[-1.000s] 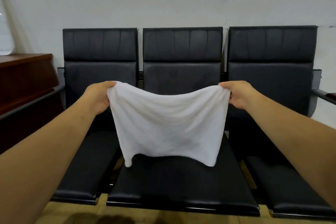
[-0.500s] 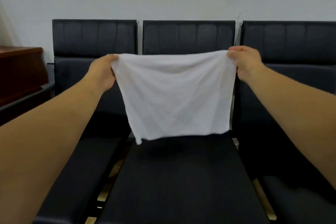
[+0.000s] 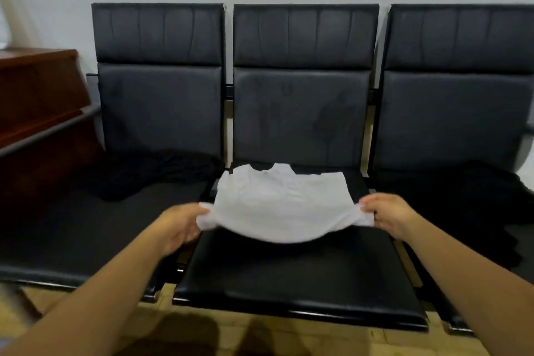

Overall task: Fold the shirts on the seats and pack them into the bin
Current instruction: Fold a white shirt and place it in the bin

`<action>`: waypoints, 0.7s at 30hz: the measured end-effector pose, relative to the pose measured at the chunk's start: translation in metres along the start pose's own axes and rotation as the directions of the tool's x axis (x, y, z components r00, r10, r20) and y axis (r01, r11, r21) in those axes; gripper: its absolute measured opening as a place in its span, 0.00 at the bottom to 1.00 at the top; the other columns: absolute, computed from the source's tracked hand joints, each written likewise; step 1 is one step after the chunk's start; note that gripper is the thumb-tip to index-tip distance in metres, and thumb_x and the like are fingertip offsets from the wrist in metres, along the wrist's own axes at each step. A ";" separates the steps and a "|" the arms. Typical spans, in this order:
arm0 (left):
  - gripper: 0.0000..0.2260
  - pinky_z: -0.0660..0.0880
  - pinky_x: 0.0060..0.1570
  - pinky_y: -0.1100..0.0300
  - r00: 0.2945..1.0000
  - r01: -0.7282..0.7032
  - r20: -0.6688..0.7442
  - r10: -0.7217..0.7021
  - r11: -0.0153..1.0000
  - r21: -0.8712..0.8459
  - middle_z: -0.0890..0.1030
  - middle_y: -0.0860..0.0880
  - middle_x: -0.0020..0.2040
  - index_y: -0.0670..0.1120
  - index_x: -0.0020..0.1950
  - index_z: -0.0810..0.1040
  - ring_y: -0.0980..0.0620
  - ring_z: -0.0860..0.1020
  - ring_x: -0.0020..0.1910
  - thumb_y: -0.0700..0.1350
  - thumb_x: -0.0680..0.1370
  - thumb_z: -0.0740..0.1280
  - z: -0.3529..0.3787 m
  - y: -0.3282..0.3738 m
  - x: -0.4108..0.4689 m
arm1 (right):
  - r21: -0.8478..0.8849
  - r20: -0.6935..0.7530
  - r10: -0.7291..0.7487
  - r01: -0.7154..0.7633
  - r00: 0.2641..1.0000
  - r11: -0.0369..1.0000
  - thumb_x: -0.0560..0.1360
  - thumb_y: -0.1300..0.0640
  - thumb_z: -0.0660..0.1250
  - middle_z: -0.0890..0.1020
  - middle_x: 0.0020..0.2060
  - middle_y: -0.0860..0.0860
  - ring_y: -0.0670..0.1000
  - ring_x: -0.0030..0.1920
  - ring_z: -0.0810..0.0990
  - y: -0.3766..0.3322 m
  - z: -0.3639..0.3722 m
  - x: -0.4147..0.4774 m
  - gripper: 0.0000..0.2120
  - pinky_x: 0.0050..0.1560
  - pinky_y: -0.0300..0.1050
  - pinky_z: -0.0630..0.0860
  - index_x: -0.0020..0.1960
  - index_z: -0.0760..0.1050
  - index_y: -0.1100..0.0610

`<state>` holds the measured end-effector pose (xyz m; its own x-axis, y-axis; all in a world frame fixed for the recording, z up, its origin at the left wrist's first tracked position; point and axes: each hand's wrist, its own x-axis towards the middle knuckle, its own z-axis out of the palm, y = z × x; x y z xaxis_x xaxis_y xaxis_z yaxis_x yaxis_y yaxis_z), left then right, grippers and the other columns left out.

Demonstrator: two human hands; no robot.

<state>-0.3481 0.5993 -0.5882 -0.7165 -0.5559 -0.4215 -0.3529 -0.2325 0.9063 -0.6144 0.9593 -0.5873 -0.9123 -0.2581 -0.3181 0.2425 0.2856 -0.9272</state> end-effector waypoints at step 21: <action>0.08 0.73 0.36 0.62 0.957 0.208 -0.041 -0.289 0.577 0.790 0.86 0.45 0.46 0.39 0.56 0.79 0.49 0.82 0.41 0.42 0.80 0.68 -0.007 -0.017 -0.022 | -0.917 0.107 0.377 -0.056 0.920 0.396 0.75 0.63 0.73 0.86 0.41 0.55 0.51 0.38 0.85 0.021 -0.016 -0.021 0.09 0.38 0.43 0.80 0.54 0.77 0.60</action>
<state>-0.3225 0.6095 -0.5942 -0.5587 -0.4974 -0.6636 -0.8280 0.3802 0.4121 -0.5954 0.9853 -0.5967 -0.7126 -0.2286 -0.6633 -0.1558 0.9734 -0.1680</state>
